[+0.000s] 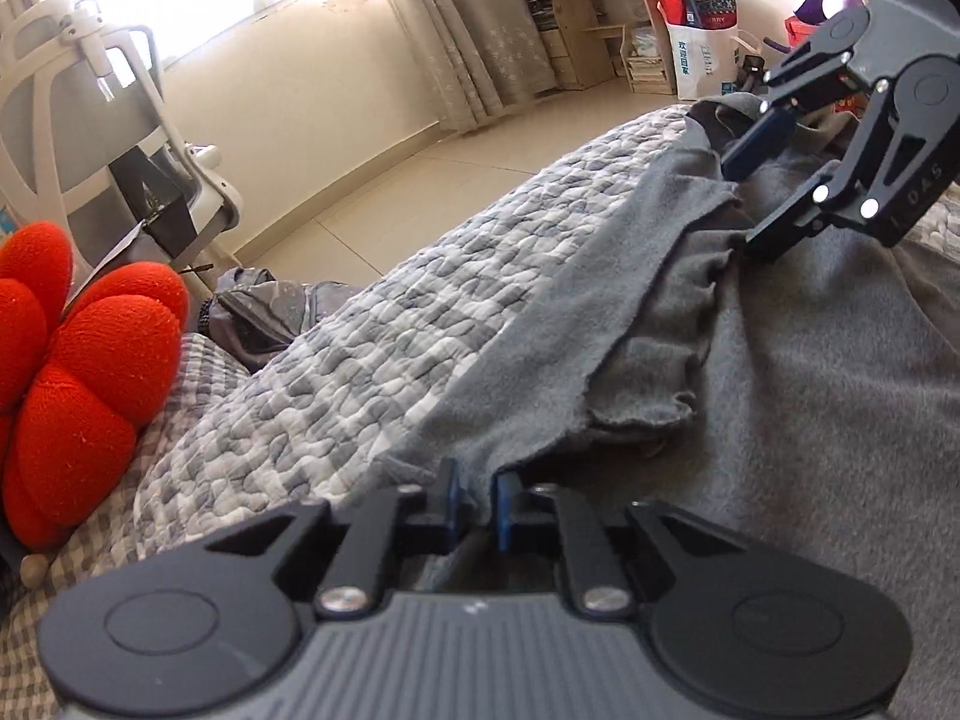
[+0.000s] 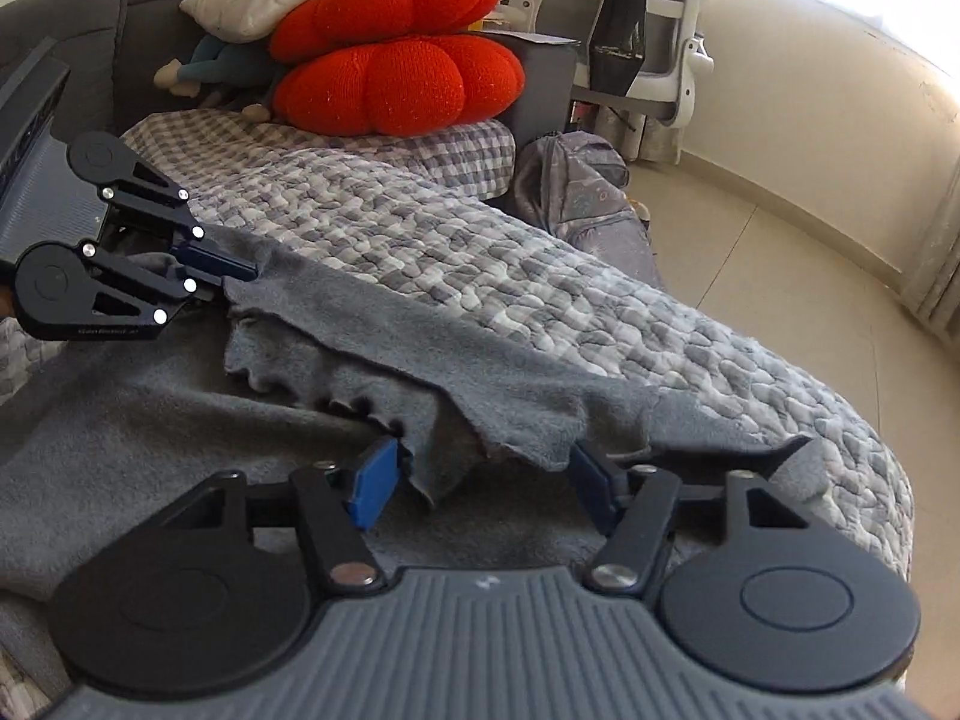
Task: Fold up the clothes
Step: 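Open both grippers and release the shirt on the bed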
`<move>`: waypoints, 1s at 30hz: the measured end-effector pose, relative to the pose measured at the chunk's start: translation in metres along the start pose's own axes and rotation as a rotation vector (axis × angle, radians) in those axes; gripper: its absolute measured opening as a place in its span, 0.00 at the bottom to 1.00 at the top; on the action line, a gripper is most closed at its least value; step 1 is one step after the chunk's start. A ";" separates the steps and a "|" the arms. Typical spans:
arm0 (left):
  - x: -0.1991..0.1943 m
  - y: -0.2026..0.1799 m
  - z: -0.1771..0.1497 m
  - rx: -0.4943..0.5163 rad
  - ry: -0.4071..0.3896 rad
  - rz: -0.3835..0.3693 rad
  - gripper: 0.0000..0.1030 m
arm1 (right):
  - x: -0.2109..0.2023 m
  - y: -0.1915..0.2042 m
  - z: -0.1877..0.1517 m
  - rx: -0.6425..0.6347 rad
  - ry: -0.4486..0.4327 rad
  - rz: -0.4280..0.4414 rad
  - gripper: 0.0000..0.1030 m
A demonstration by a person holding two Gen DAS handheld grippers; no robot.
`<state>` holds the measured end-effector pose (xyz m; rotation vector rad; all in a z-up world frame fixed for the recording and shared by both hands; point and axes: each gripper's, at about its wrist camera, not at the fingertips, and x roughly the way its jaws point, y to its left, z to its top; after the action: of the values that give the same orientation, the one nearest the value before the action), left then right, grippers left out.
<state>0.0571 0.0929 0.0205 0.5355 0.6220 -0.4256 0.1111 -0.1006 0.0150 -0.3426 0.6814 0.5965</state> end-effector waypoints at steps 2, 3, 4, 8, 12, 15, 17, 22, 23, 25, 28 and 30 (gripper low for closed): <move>-0.002 0.004 0.004 -0.017 -0.019 -0.004 0.06 | 0.007 0.001 0.002 -0.002 0.020 -0.002 0.18; -0.004 0.007 0.006 -0.029 -0.030 0.000 0.05 | 0.005 0.002 0.003 -0.004 0.008 0.006 0.16; -0.006 0.011 0.009 -0.055 -0.043 0.010 0.05 | 0.002 0.003 0.005 -0.004 -0.011 0.001 0.14; -0.010 0.044 0.027 -0.226 -0.105 0.041 0.04 | -0.017 -0.001 0.019 0.054 -0.114 -0.002 0.13; -0.004 0.067 0.043 -0.335 -0.122 0.070 0.04 | -0.030 -0.007 0.037 0.084 -0.177 -0.050 0.12; 0.014 0.077 0.062 -0.431 -0.101 0.126 0.04 | -0.027 -0.010 0.052 0.110 -0.204 -0.131 0.11; 0.031 0.082 0.078 -0.497 -0.064 0.172 0.04 | -0.014 -0.013 0.065 0.114 -0.203 -0.196 0.11; 0.076 0.078 0.101 -0.522 0.063 0.295 0.12 | 0.036 -0.034 0.073 0.195 -0.131 -0.283 0.11; 0.079 0.079 0.101 -0.542 0.073 0.302 0.13 | 0.044 -0.037 0.070 0.201 -0.108 -0.302 0.11; 0.070 0.090 0.093 -0.606 0.062 0.318 0.16 | 0.048 -0.041 0.060 0.228 -0.089 -0.304 0.21; 0.045 0.107 0.072 -0.665 0.065 0.371 0.31 | 0.018 -0.045 0.041 0.296 -0.110 -0.320 0.53; 0.015 0.111 0.048 -0.746 0.084 0.352 0.31 | -0.014 -0.044 0.023 0.350 -0.143 -0.276 0.61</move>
<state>0.1468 0.1484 0.0809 -0.0575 0.6979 0.1727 0.1406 -0.1293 0.0457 -0.0638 0.5752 0.2291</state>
